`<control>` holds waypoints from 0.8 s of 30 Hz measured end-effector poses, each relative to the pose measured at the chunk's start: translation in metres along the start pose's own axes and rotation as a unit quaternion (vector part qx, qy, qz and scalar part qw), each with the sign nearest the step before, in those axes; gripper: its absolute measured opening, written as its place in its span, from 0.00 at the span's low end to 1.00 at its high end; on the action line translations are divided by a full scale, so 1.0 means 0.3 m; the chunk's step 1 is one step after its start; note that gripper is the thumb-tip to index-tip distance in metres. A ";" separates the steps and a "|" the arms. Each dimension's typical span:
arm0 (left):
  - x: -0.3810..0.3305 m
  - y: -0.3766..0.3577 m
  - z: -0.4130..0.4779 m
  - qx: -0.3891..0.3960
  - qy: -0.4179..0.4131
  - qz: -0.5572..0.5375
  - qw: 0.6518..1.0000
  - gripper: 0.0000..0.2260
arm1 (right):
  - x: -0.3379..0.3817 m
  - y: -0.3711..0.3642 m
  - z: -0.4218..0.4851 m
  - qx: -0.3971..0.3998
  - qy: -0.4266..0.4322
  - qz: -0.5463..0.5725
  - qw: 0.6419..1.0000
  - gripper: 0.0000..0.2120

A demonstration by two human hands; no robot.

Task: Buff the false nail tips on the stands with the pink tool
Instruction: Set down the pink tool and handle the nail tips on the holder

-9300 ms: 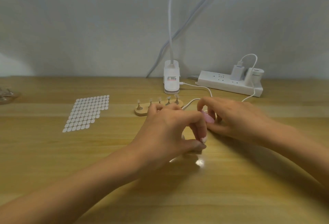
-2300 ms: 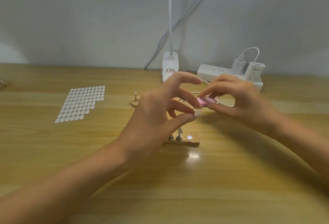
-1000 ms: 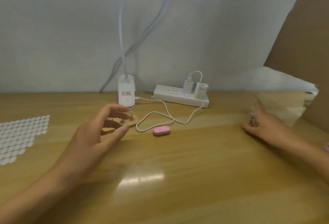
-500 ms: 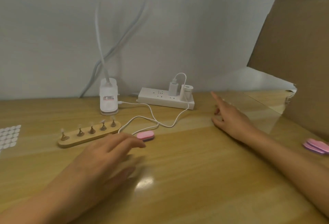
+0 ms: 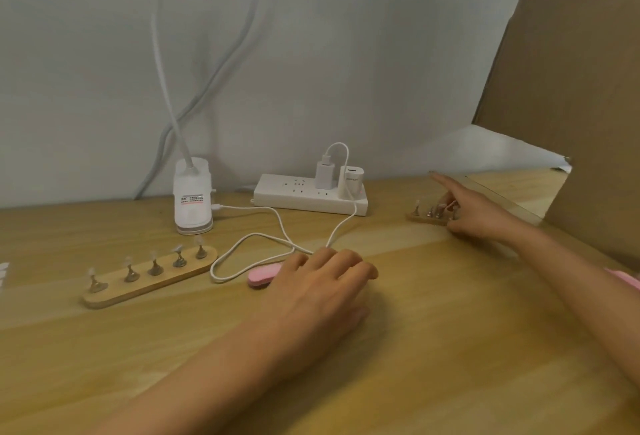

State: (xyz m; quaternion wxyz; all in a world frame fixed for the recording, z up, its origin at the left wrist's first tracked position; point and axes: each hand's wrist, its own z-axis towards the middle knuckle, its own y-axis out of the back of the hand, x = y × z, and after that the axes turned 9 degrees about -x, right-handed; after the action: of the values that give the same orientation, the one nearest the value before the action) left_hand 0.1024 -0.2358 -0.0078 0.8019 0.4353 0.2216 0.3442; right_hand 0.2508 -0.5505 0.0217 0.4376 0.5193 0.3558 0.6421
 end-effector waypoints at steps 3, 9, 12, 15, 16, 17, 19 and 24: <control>-0.003 -0.062 0.076 -0.006 0.001 0.029 1.000 0.17 | 0.007 0.005 0.011 0.017 0.030 0.008 0.999 0.48; 0.029 -0.094 0.091 -0.011 0.033 0.033 0.999 0.18 | 0.091 0.003 -0.101 -0.111 0.200 -0.065 0.971 0.32; 0.028 -0.095 0.081 -0.011 0.029 0.023 0.999 0.17 | 0.148 -0.045 -0.204 -0.062 0.268 -0.012 0.961 0.14; 0.028 -0.089 0.080 -0.022 0.025 0.014 0.999 0.16 | 0.138 -0.090 -0.224 -0.007 0.264 -0.041 0.964 0.10; 0.028 -0.088 0.080 -0.021 0.028 0.008 0.999 0.15 | 0.124 -0.088 -0.214 -0.003 0.249 -0.042 0.968 0.11; 0.028 -0.090 0.078 -0.023 0.029 0.005 0.999 0.15 | 0.105 -0.080 -0.196 -0.007 0.236 -0.050 0.970 0.13; 0.029 -0.094 0.078 -0.029 0.031 0.004 0.999 0.15 | 0.042 -0.058 -0.149 -0.033 0.180 -0.089 0.979 0.16; 0.015 -0.076 0.087 -0.028 0.040 0.008 0.999 0.16 | -0.067 -0.026 -0.095 -0.076 0.036 -0.166 0.983 0.21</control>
State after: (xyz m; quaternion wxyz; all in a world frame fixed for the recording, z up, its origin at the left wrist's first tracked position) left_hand 0.1305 -0.2553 -0.0138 0.8012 0.4004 0.2406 0.3739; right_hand 0.2261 -0.5665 0.0016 0.5628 0.3954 0.4027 0.6040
